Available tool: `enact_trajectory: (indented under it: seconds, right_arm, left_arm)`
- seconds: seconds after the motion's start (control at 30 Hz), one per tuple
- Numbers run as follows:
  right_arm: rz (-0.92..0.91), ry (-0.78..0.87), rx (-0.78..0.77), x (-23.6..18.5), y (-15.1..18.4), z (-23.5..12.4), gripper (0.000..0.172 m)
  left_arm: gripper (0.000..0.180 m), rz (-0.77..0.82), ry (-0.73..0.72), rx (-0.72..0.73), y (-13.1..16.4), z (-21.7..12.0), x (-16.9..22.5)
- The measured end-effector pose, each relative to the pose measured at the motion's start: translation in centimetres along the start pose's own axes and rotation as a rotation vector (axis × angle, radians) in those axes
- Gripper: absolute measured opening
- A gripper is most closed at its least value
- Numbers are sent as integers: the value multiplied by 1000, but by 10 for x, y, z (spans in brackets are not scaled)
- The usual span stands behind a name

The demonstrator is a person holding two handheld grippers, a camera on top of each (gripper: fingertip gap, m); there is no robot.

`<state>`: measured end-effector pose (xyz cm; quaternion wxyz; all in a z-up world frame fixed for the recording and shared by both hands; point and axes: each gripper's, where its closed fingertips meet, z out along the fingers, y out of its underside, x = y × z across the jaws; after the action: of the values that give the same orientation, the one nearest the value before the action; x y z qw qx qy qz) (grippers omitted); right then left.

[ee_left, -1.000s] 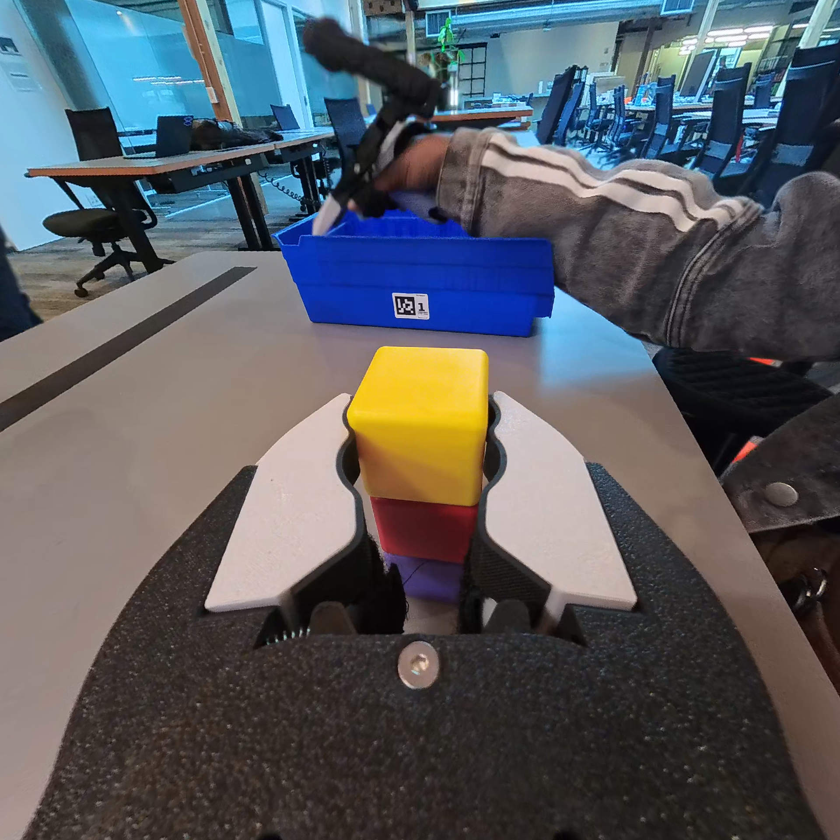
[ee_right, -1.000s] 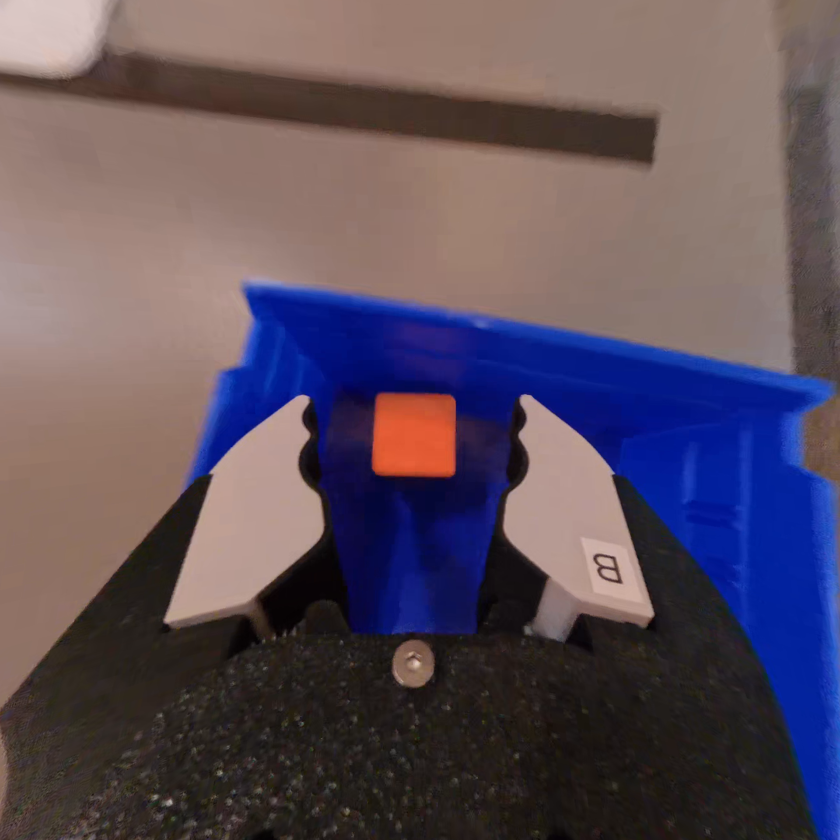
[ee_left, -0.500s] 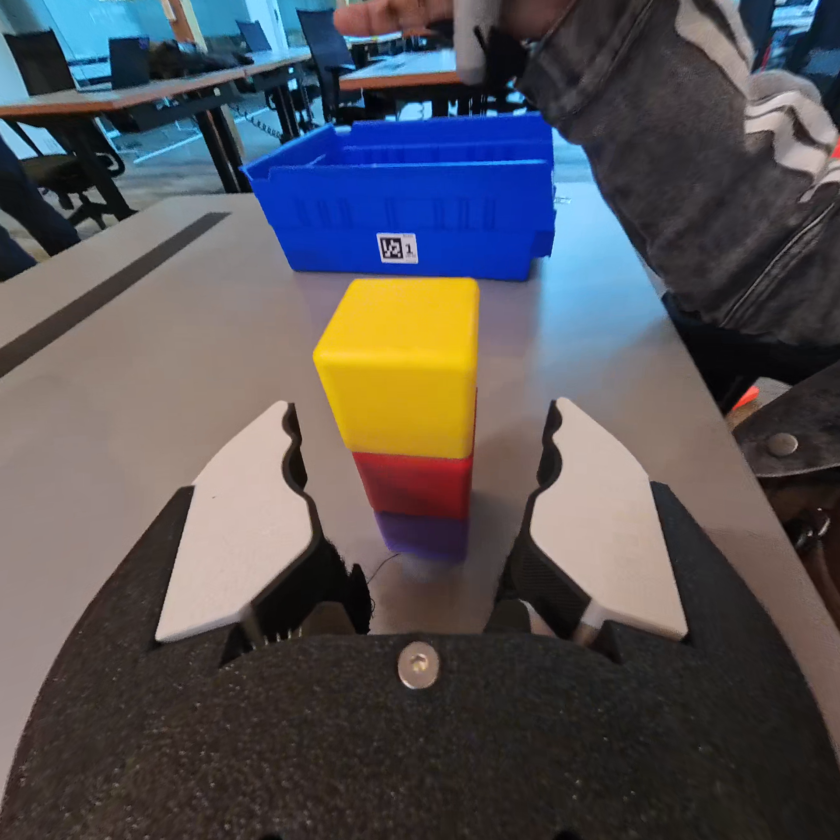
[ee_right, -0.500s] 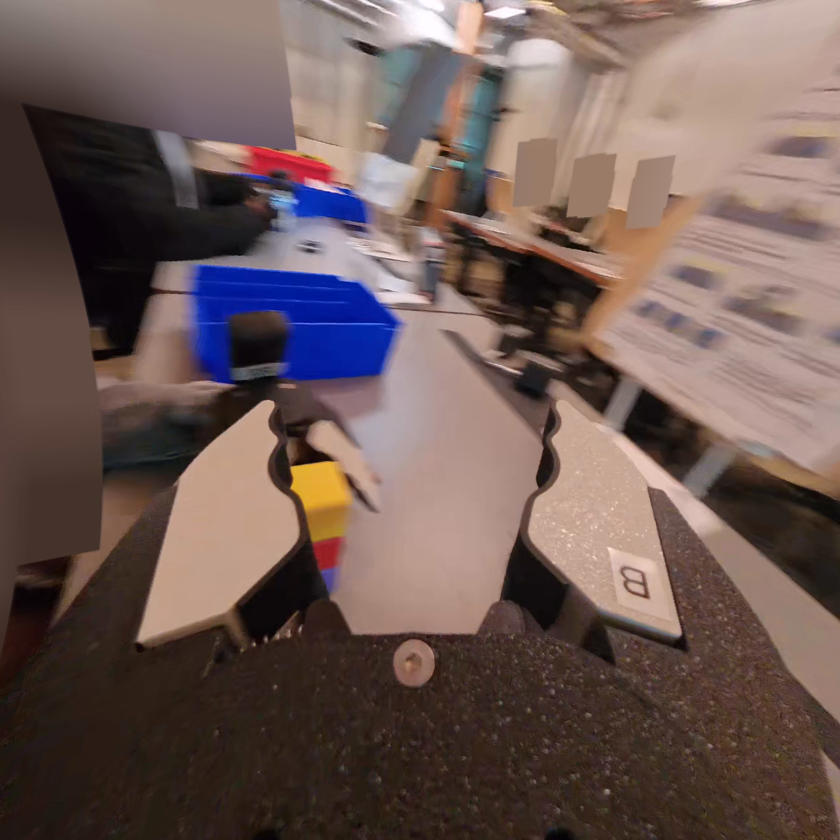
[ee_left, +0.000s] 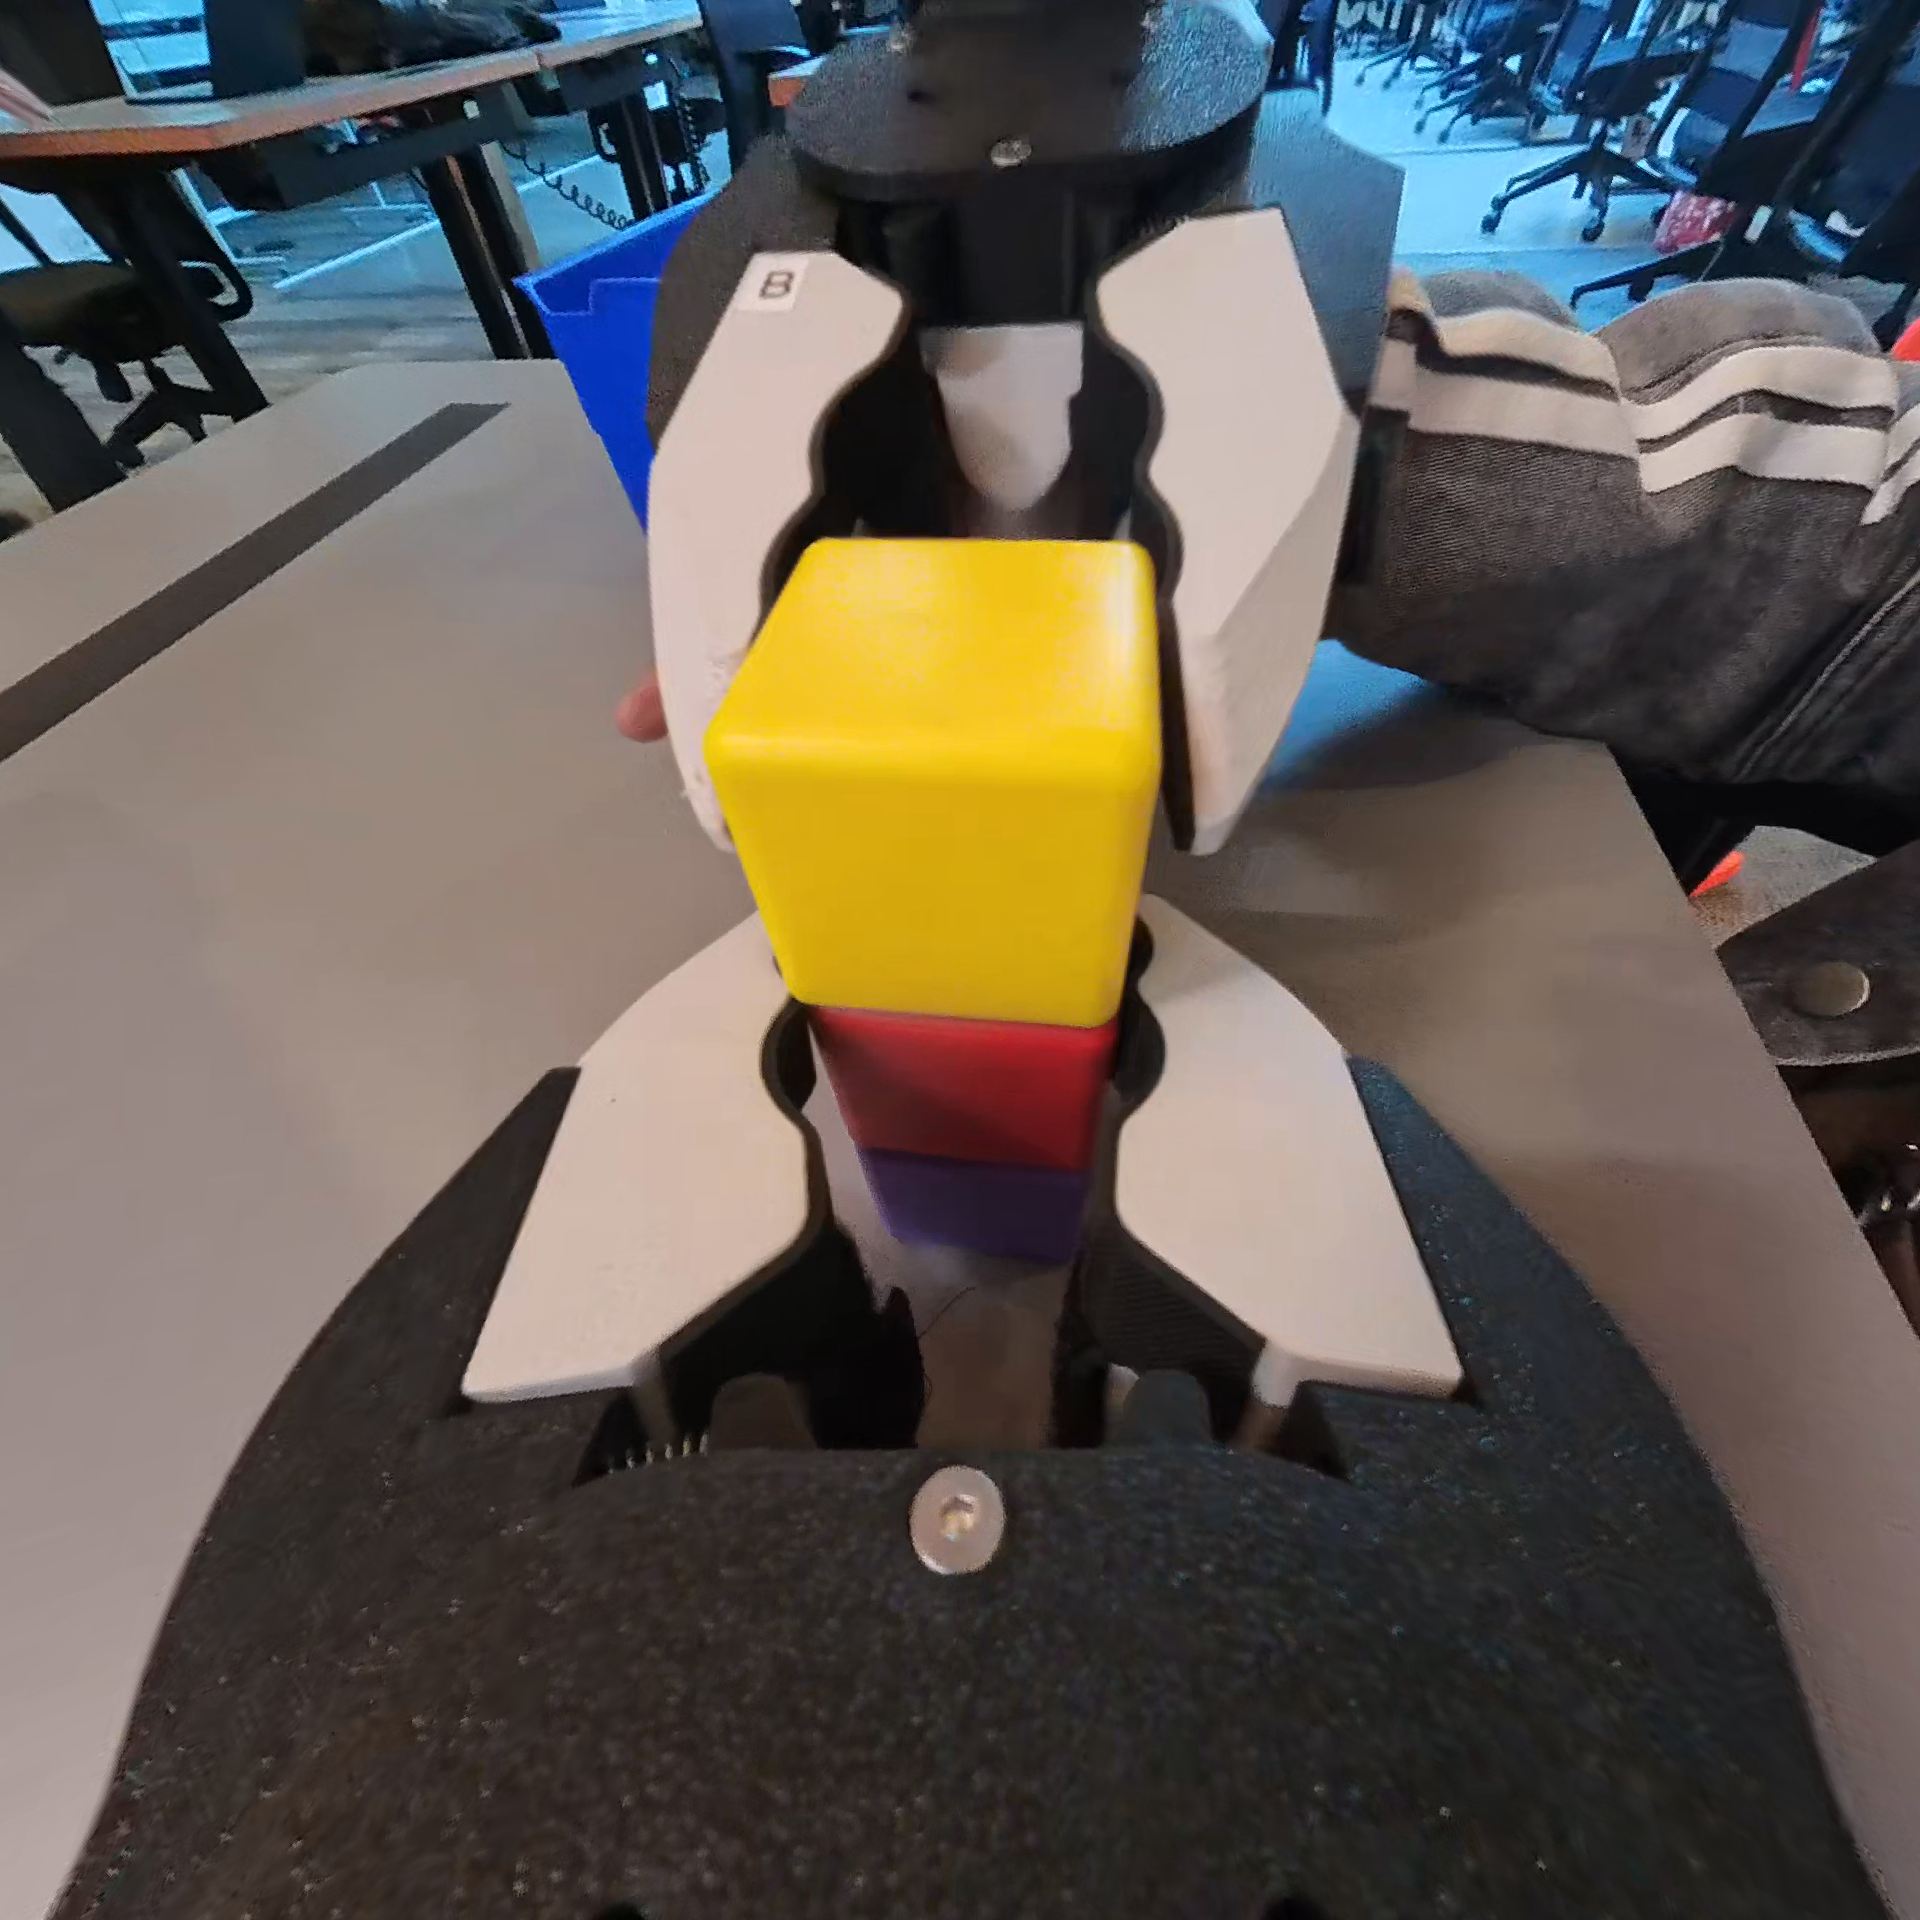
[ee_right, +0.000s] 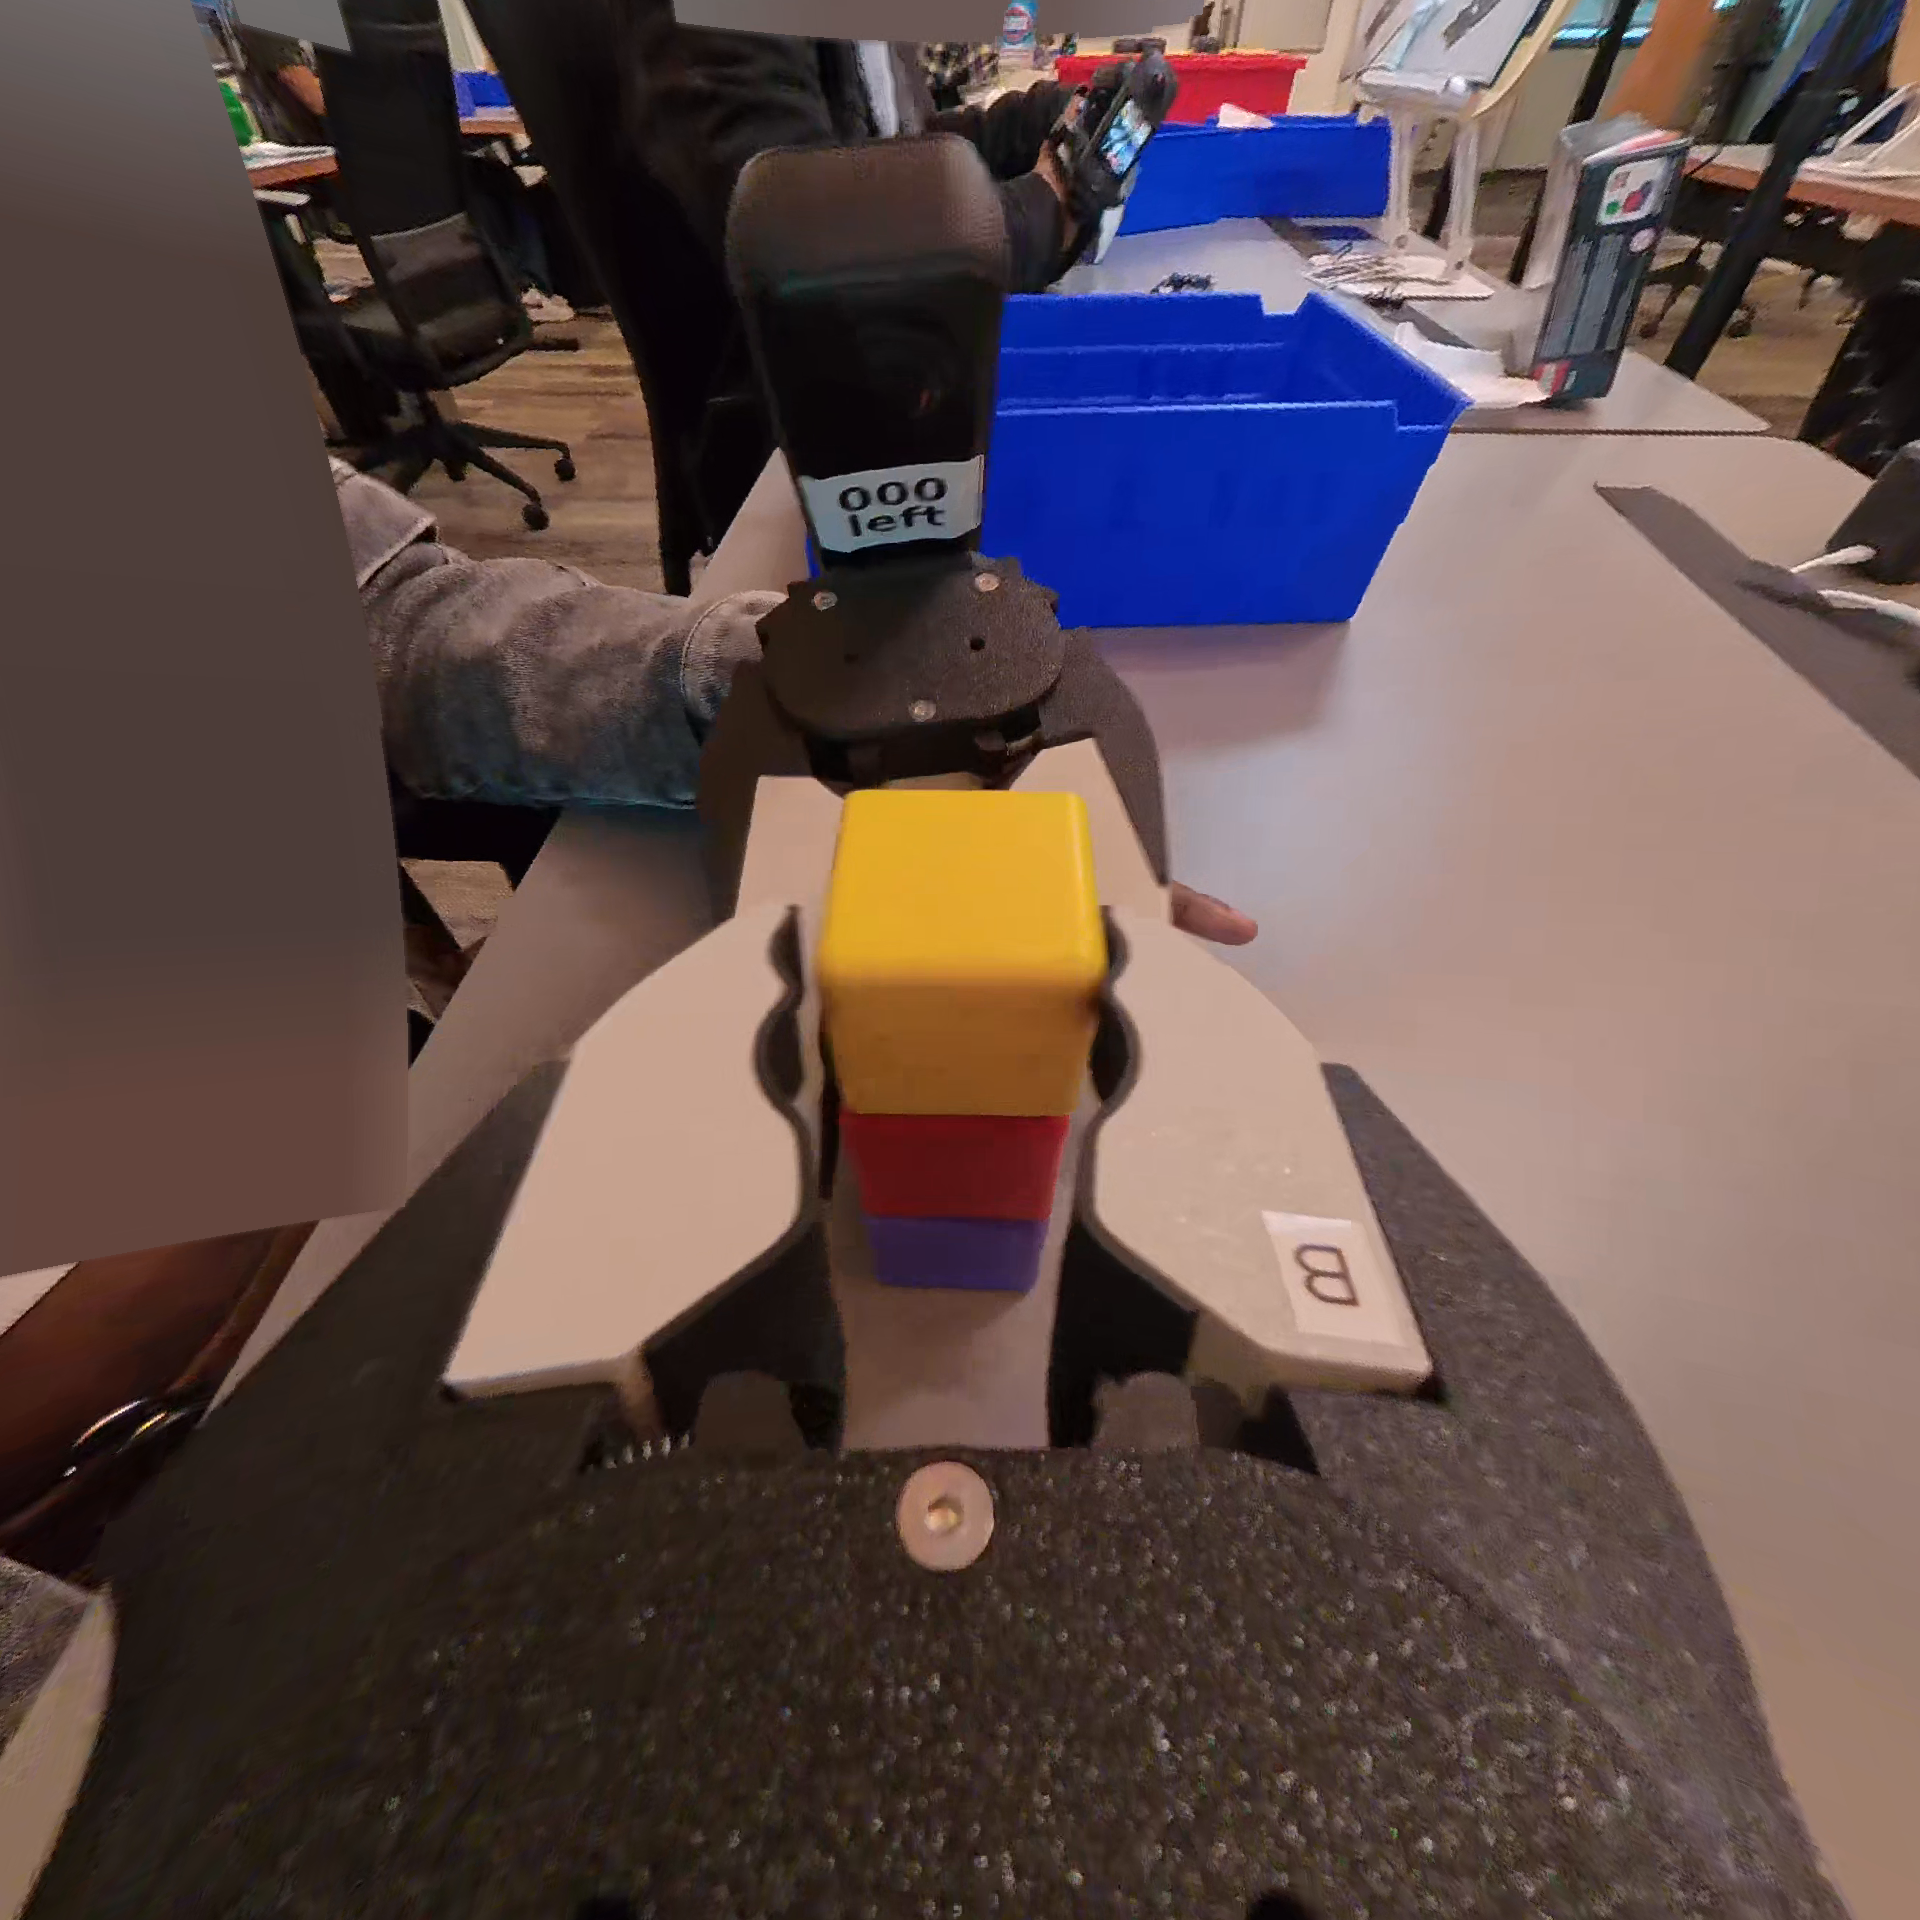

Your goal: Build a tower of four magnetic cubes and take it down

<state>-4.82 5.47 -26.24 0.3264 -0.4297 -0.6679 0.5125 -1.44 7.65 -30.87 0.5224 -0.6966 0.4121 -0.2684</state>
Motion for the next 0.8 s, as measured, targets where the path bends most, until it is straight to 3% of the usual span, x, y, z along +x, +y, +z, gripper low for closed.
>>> enact_trajectory:
  seconds: [0.23, 0.37, 0.43, 0.53, 0.63, 0.73, 0.8]
  right_arm:
    - [-63, 49, 3, -2, -1, -6, 49]
    - [-33, 143, 263, 3, -56, -51, 49]
    - [-67, 294, 269, 11, -77, -81, 49]
    - [-120, 701, 74, 42, -87, -141, 49]
    - [-45, 1009, -158, 66, -72, -218, 49]
    - [185, 1185, -389, 84, -27, -289, 49]
    - [364, 1219, -541, 92, 14, -322, 49]
  left_arm:
    - [55, 13, 8, 0, 0, 0, 3]
    - [54, -9, 14, -5, 1, -1, 2]
    - [54, -7, 11, -5, 1, -1, 2]
    - [55, -7, 6, -5, 1, -1, 1]
    - [55, -9, 5, -5, 1, -1, 1]
    - [55, -11, 1, -6, 1, -1, 1]
    - [55, -13, 2, -5, 1, -1, 1]
